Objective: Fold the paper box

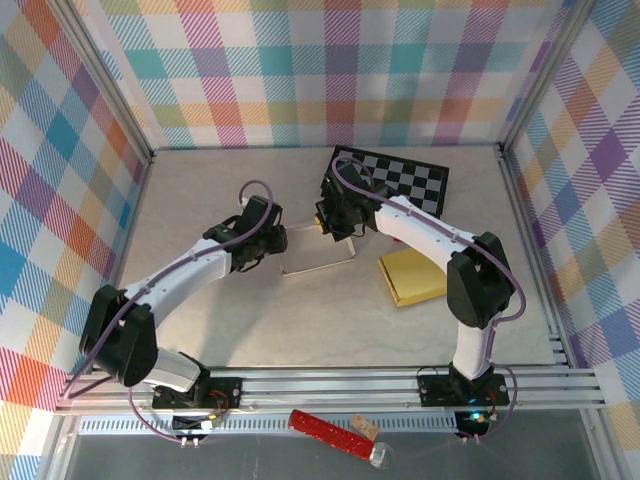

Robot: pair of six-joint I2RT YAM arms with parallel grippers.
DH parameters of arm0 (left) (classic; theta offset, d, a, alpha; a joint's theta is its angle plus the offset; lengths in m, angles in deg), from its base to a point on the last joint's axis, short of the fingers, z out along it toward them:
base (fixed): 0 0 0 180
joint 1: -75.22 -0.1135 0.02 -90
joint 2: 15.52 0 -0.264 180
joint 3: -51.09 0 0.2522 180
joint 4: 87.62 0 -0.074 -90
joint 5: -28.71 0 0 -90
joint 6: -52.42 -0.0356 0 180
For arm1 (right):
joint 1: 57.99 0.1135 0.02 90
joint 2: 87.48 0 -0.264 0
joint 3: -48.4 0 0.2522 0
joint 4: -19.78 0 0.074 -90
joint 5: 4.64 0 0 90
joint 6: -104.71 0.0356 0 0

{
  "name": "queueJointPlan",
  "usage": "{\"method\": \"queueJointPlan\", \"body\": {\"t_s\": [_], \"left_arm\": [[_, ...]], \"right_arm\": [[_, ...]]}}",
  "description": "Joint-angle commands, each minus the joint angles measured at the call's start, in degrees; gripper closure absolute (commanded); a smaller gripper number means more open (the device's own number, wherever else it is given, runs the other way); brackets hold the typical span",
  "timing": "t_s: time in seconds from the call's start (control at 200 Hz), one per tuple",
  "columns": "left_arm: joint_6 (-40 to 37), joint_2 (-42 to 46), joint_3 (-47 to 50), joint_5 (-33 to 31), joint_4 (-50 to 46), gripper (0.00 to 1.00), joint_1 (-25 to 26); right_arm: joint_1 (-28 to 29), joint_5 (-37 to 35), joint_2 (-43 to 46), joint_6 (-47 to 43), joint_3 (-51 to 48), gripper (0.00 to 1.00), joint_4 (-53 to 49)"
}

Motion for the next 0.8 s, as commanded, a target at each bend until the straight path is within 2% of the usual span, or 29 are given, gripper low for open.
{"method": "queueJointPlan", "body": {"t_s": [0.0, 0.16, 0.27, 0.38, 0.49, 0.635, 0.795], "left_arm": [[3.8, 5.5, 0.9, 3.6, -2.6, 0.48, 0.5], [10.1, 9.3, -1.2, 6.9, -8.0, 0.44, -0.2], [14.9, 7.5, -2.9, 13.8, -9.8, 0.43, -4.5], [19.6, 4.7, -2.2, 21.4, -7.6, 0.43, -10.0], [21.4, 1.1, -1.8, 26.5, -4.1, 0.44, -13.3], [24.4, -4.2, 0.3, 32.1, 4.1, 0.53, -14.9], [27.9, -8.9, 2.9, 35.5, 9.1, 0.54, -14.8]], "right_arm": [[0.1, 1.0, 1.3, 0.6, -1.4, 0.9, -2.0], [0.2, 1.4, 1.2, 0.6, -1.8, 0.9, -2.1], [0.4, 1.5, 1.3, 0.3, -2.6, 0.9, -2.1], [0.4, 1.7, 1.4, -0.1, -3.4, 0.9, -2.1], [0.4, 1.9, 1.7, -0.1, -4.6, 0.9, -1.7], [0.5, 1.9, 2.0, -0.2, -5.4, 0.9, -1.3], [0.5, 2.3, 2.0, -0.1, -6.4, 0.88, 0.2]]}}
